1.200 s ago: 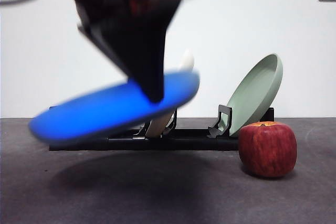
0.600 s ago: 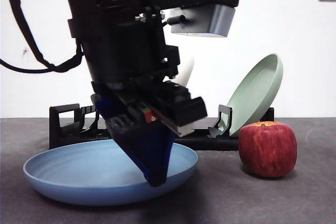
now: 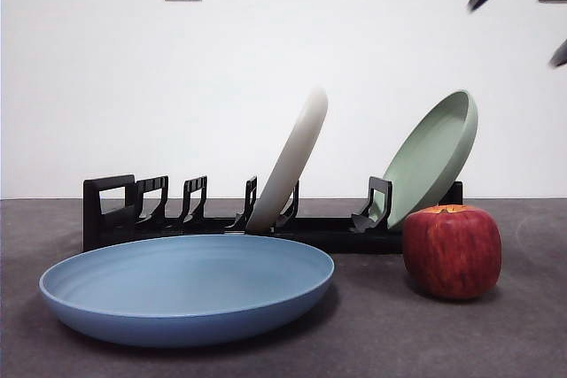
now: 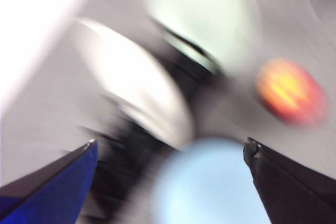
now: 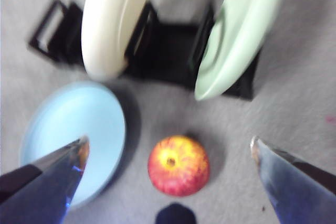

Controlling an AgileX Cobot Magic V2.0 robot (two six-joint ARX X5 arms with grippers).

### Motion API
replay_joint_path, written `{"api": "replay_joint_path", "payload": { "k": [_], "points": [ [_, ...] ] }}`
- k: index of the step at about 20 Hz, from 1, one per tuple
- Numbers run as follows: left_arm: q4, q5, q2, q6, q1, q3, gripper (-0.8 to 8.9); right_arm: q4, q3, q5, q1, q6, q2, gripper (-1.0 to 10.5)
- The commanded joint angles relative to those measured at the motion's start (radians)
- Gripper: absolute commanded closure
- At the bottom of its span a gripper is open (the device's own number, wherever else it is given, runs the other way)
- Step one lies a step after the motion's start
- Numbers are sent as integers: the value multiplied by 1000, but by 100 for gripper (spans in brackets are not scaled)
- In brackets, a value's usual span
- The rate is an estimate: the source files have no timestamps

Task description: Take the blue plate from the plate rack,put the plate on the table,take the apple from the table,put the apple in the plate

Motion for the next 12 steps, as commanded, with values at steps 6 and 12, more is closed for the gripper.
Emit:
{"api": "replay_joint_path", "payload": {
  "k": [6, 12],
  "points": [
    [-63, -134, -18, 106, 211, 508, 345, 2, 3, 327, 298, -37, 202, 344],
    [-204, -133, -18, 105, 323, 633, 345, 62, 3, 399, 360, -60, 431, 344]
  ]
}}
